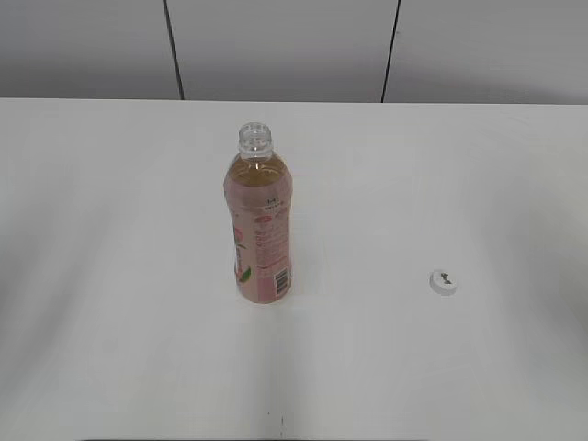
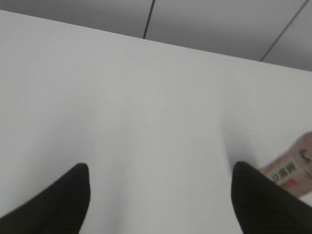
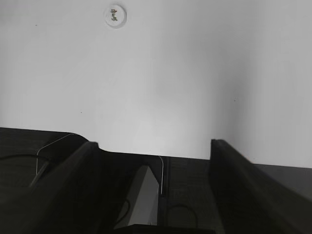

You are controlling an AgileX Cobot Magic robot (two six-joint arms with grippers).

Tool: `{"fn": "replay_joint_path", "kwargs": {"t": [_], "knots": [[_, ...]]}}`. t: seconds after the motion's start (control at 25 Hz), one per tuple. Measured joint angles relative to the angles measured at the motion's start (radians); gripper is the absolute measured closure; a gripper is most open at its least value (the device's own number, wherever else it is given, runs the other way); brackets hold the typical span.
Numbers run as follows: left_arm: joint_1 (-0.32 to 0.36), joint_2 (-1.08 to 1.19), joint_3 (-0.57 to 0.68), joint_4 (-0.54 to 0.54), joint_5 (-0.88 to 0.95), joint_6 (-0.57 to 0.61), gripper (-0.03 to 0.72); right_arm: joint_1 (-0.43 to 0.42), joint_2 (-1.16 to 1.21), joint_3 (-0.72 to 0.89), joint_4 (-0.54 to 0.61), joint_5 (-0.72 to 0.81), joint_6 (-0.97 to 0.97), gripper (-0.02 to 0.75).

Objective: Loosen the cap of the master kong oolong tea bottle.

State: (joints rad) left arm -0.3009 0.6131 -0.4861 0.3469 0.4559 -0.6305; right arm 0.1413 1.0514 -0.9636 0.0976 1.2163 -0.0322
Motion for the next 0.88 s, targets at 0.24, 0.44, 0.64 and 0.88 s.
{"fn": "replay_joint_path", "kwargs": {"t": [0.24,0.44,0.64,0.88], "knots": [[-0.069,-0.025,-0.157,-0.177,0.356,0.204,0.147,0.000,-0.210,0.062,-0.028,0.002,0.001,0.213],[-0.070,-0.140,-0.169,-0.185,0.572,0.319,0.147,0.000,-0.424,0.159,-0.064,0.003,-0.004,0.213],[-0.070,-0.313,-0.166,-0.186,0.644,0.363,0.148,0.000,-0.561,0.293,-0.071,0.005,-0.008,0.225],[-0.070,-0.492,-0.098,-0.197,0.635,0.416,0.166,0.000,-0.766,0.392,-0.073,-0.022,-0.083,0.234]]}}
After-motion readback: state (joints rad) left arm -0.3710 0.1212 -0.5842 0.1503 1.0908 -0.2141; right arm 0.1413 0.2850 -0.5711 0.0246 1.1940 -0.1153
